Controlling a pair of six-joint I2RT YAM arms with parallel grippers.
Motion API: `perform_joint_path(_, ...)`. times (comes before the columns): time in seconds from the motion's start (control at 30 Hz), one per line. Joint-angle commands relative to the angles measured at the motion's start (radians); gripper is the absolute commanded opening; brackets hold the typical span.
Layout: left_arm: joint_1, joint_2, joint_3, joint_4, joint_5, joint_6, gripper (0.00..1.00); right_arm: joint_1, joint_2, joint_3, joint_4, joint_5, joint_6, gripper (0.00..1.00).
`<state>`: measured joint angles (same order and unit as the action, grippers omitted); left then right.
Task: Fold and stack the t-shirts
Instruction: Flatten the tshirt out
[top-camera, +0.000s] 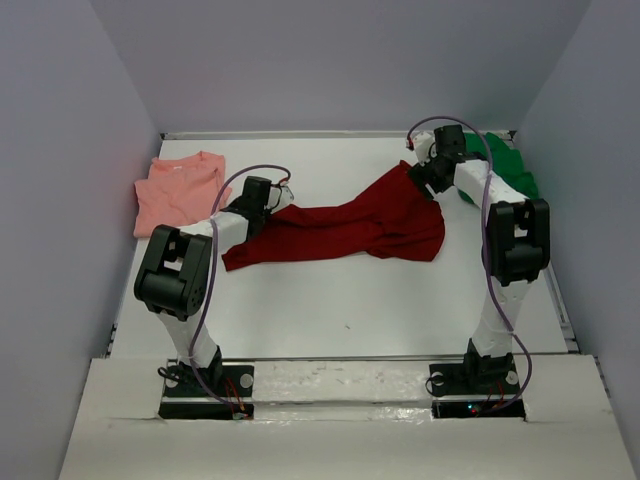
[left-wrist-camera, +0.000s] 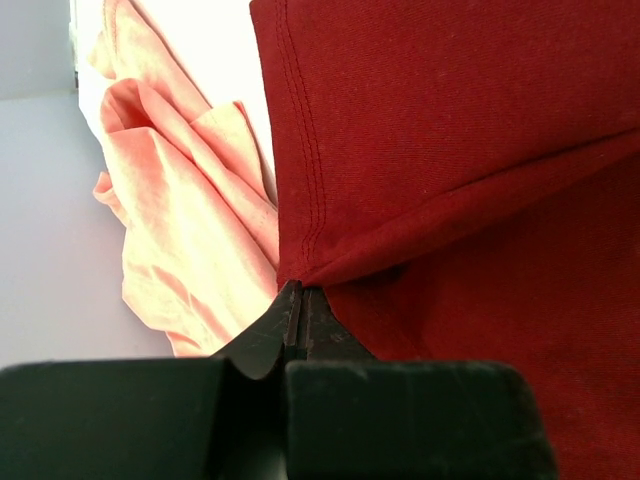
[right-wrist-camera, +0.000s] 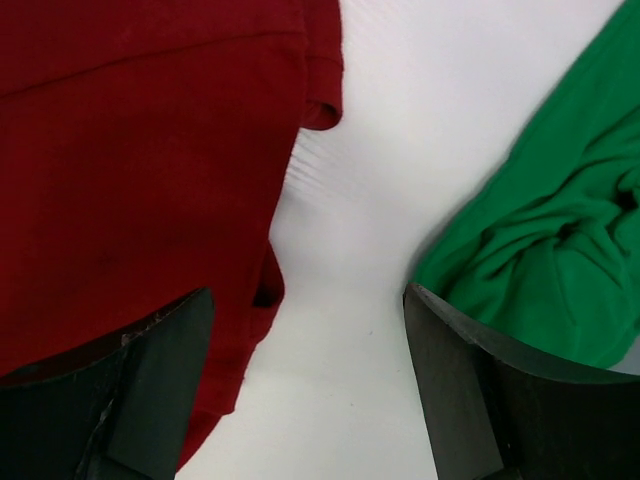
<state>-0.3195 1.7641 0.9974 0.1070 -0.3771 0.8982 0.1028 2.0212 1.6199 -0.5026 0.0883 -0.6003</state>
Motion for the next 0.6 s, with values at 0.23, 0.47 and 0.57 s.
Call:
perform_joint_path(0.23, -0.020, -0.049, 0.010, 0.002, -0.043, -0.019, 0.00, 0.002, 0.060, 0.199, -0.050, -0.160, 0.033, 0.78)
perform_joint_path(0.47, -0.024, -0.048, 0.015, -0.001, -0.060, -0.027, 0.00, 0.002, 0.168, 0.337, -0.100, -0.248, 0.054, 0.71)
perform_joint_path(0.57, -0.026, -0.049, 0.012, -0.004, -0.068, -0.027, 0.00, 0.002, 0.223, 0.411, -0.140, -0.291, 0.068, 0.62)
